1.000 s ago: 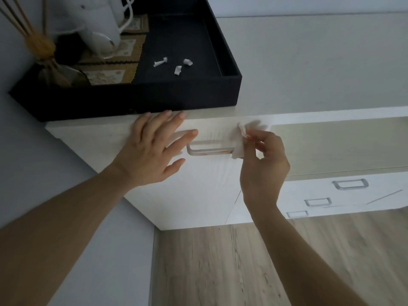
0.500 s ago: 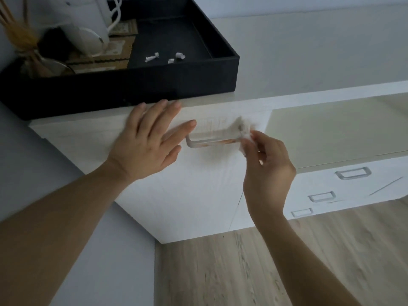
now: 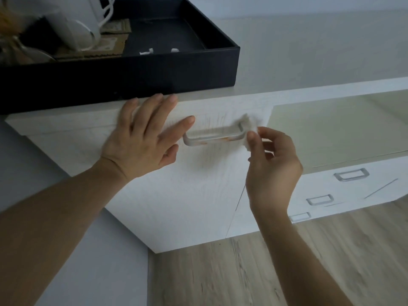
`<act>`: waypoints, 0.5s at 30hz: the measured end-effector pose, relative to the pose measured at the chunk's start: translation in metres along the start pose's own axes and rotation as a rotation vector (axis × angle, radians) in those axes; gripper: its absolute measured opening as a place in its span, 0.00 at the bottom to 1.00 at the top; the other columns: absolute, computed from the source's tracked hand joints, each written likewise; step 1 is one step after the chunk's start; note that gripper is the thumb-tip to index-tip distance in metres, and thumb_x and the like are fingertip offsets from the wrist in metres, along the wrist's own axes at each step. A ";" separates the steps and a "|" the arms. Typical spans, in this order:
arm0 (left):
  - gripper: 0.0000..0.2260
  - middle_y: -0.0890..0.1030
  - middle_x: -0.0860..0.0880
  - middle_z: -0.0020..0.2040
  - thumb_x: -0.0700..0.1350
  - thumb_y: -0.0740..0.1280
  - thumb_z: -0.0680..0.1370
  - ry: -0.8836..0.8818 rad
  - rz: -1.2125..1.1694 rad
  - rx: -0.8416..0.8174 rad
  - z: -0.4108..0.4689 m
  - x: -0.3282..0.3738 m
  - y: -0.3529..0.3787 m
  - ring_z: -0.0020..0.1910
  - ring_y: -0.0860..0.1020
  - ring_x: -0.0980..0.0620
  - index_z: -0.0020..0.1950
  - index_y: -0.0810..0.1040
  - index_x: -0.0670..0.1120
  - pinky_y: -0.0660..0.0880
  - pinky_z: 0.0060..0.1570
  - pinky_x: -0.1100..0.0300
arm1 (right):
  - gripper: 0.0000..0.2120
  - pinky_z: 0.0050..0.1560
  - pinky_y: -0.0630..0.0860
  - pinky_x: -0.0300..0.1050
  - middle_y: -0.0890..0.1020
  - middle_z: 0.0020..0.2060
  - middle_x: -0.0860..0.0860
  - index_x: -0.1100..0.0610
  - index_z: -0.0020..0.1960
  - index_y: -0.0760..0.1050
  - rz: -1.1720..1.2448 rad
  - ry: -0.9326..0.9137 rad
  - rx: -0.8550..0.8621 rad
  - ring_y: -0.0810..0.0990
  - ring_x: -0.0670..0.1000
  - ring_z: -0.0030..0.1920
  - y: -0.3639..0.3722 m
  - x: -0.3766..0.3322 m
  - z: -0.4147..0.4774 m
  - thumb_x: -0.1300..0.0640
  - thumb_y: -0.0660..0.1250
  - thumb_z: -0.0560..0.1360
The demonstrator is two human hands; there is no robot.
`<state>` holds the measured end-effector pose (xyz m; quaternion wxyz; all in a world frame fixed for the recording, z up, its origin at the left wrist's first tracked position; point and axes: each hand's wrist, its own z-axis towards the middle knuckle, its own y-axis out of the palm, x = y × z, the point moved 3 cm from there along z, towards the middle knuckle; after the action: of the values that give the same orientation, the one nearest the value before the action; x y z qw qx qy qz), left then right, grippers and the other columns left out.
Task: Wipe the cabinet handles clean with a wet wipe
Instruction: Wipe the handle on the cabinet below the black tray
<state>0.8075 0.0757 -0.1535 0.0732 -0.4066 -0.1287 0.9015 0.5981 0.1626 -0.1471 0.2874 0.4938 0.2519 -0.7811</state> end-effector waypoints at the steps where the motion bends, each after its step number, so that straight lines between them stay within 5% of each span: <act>1: 0.31 0.55 0.36 0.71 0.55 0.58 0.79 -0.002 0.007 0.004 0.000 0.000 0.000 0.69 0.57 0.38 0.77 0.50 0.45 0.56 0.67 0.42 | 0.04 0.45 0.78 0.43 0.79 0.45 0.45 0.49 0.51 0.77 -0.008 0.002 -0.026 0.79 0.45 0.42 0.001 -0.001 0.001 0.55 0.65 0.76; 6: 0.30 0.54 0.36 0.71 0.55 0.58 0.79 -0.005 0.020 0.011 0.001 0.000 0.001 0.69 0.57 0.38 0.77 0.52 0.45 0.55 0.67 0.42 | 0.09 0.42 0.78 0.38 0.76 0.43 0.46 0.57 0.55 0.80 -0.087 -0.122 -0.056 0.79 0.49 0.38 0.006 -0.004 -0.008 0.58 0.65 0.77; 15: 0.31 0.53 0.36 0.72 0.56 0.56 0.79 -0.007 0.047 0.003 0.000 0.002 0.001 0.70 0.56 0.37 0.77 0.49 0.46 0.54 0.68 0.42 | 0.04 0.35 0.71 0.26 0.81 0.40 0.49 0.53 0.48 0.79 0.073 0.127 0.026 0.81 0.43 0.33 -0.007 0.013 -0.009 0.55 0.66 0.76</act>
<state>0.8064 0.0750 -0.1558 0.0520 -0.4063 -0.1178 0.9046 0.5942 0.1710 -0.1615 0.2928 0.5550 0.2411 -0.7403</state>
